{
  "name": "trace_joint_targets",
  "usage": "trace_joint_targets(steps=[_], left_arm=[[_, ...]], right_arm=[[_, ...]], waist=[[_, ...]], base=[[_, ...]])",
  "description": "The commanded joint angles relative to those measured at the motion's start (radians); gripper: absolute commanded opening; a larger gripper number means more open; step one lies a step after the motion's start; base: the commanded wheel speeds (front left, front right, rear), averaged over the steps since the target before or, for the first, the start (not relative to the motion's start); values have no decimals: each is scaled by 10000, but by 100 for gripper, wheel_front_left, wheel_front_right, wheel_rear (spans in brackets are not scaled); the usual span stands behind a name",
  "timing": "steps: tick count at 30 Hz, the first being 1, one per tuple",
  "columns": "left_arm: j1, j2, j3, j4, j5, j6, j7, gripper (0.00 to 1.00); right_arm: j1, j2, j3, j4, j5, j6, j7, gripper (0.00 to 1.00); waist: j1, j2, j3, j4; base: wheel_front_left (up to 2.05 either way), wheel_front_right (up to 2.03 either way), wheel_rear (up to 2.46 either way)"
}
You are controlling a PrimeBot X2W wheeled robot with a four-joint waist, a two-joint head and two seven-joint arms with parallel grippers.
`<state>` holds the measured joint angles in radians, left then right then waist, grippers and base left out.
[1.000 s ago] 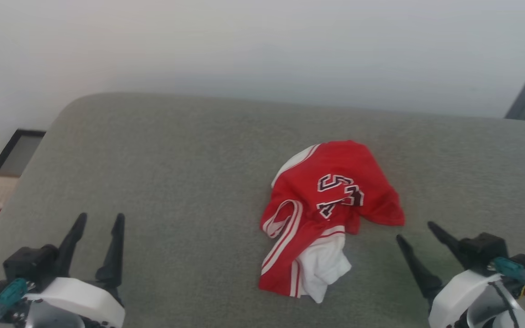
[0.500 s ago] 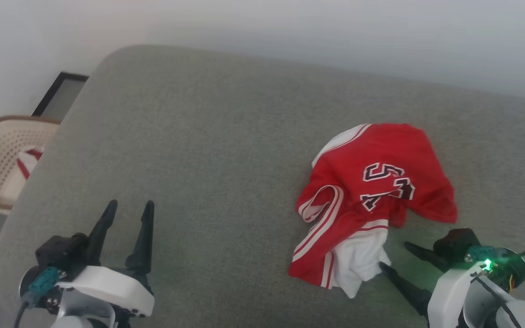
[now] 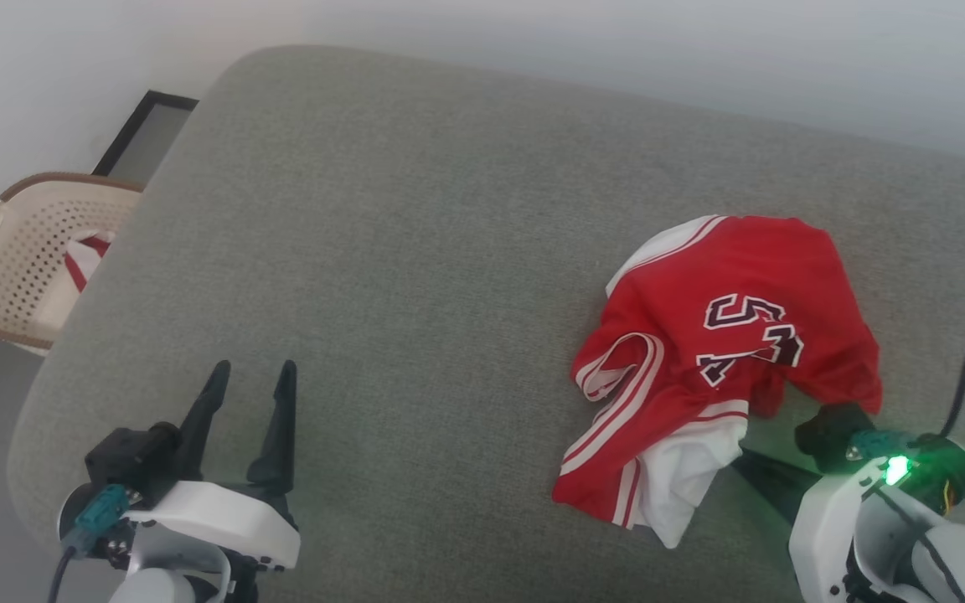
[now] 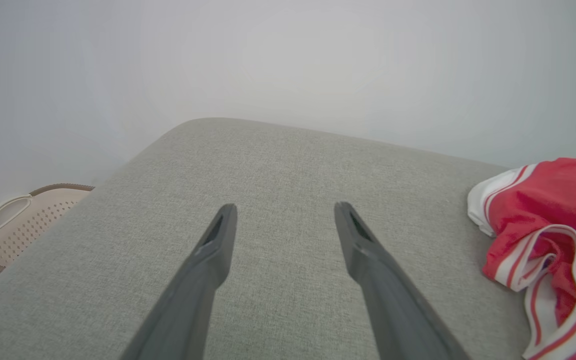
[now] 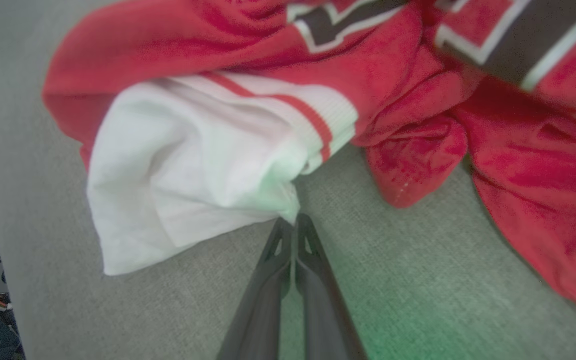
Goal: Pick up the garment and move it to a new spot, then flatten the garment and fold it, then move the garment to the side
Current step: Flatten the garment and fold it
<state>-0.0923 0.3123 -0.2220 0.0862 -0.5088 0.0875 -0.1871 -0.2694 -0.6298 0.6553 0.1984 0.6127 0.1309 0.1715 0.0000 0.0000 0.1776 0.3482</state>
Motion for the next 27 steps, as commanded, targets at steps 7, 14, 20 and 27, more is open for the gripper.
trace_joint_targets(steps=[7,14,20,27], left_arm=[[-154,211,252,256,-218,-143,-182,100],[-137,467,375,387,-327,-275,-229,100],[-91,639,418,519,-354,-334,-247,100],[-279,660,272,644,-331,-434,-225,100]], right_arm=[[-106,-308,-598,-18,167,-3,-114,0],[457,-1040,-1977,-94,220,-3,59,0],[1013,-1613,-3234,287,75,-3,379,0],[1447,-1844,-4347,1510,-270,-3,612,0]], waist=[[0,0,-263,-477],[0,0,-585,-1205],[0,0,-755,-1773],[0,0,-823,-2082]], base=[[0,0,0],[0,0,0],[0,0,0],[0,0,0]])
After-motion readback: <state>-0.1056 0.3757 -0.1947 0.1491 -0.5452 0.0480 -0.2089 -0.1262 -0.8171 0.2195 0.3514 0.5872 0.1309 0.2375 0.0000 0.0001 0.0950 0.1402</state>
